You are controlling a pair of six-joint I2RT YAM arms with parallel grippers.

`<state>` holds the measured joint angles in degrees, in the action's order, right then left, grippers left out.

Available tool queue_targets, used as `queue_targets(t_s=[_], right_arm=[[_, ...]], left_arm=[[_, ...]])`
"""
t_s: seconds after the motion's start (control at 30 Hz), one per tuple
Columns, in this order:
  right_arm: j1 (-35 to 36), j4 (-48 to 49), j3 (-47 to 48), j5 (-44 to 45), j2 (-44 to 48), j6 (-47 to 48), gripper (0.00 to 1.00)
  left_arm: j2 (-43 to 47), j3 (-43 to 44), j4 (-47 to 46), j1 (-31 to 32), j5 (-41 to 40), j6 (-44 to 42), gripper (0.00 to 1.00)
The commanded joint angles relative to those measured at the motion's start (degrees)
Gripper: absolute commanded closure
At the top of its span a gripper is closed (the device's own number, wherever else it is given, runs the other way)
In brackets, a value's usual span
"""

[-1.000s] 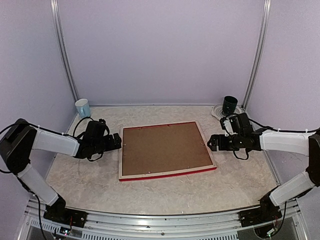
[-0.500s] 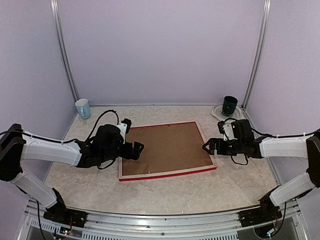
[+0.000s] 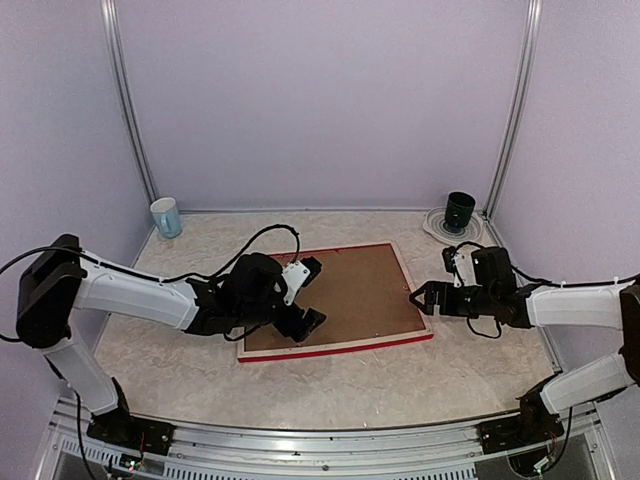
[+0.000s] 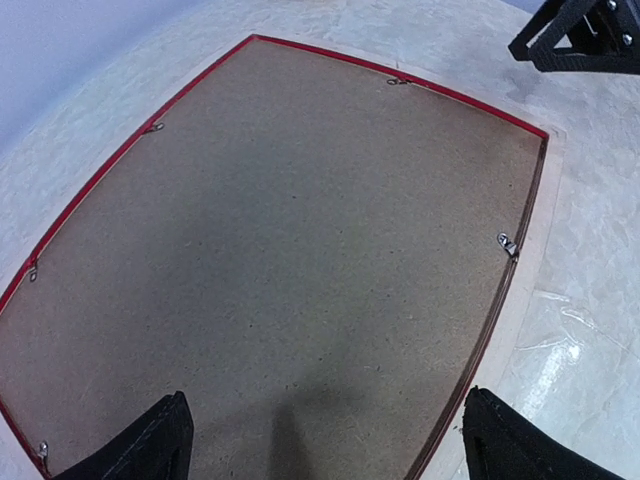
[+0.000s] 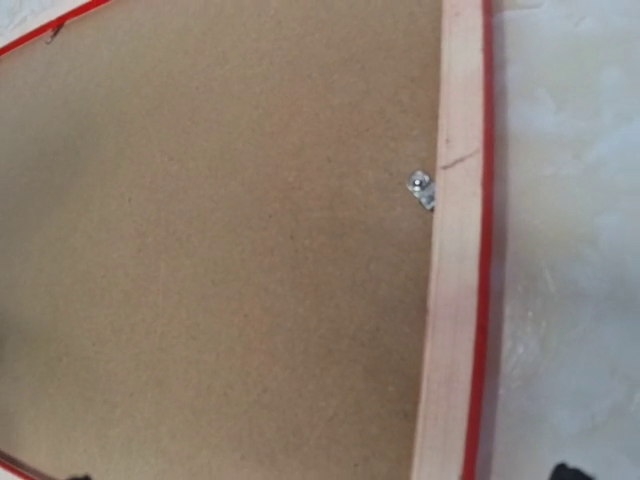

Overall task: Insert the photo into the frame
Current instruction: Pick up the photo frame from the center of the board.

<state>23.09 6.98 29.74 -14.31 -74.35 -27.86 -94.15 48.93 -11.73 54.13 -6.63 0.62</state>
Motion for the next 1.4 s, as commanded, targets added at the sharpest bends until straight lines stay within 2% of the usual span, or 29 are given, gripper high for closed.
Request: queue_targets(t_s=[0.0, 0.23, 0.47, 0.6, 0.83, 0.93, 1.37], right_arm=[[-0.8, 1.7, -1.5, -0.4, 2.3, -1.0, 0.01], [-1.1, 1.5, -2.7, -1.2, 3.4, -1.6, 0.02], [-1.4, 1.0, -3.0, -1.9, 3.1, -1.5, 0.01], [-1.5, 1.2, -2.9, -2.7, 2.2, -1.5, 0.01], [-1.5, 1.1, -2.6, -3.8, 1.5, -1.4, 0.02], [-1.5, 1.0, -2.8, -3.9, 2.0, -1.4, 0.02], [-1.6, -1.3, -2.5, -3.4, 2.2, -0.7, 0.02]], left_arm=[[-4.5, 5.2, 3.6, 2.2, 1.8, -6.7, 0.09], [-11.1, 9.3, 6.2, 4.3, 5.0, -12.0, 0.18], [-14.2, 9.7, 6.9, 5.5, 11.0, -16.6, 0.2], [-15.0, 9.6, 6.6, 5.5, 12.7, -17.7, 0.22], [-17.3, 11.0, 7.5, 5.1, 14.0, -18.9, 0.31], [-17.9, 11.2, 7.6, 4.8, 14.0, -19.0, 0.37], [-18.1, 11.5, 7.8, 3.7, 14.4, -18.0, 0.79]])
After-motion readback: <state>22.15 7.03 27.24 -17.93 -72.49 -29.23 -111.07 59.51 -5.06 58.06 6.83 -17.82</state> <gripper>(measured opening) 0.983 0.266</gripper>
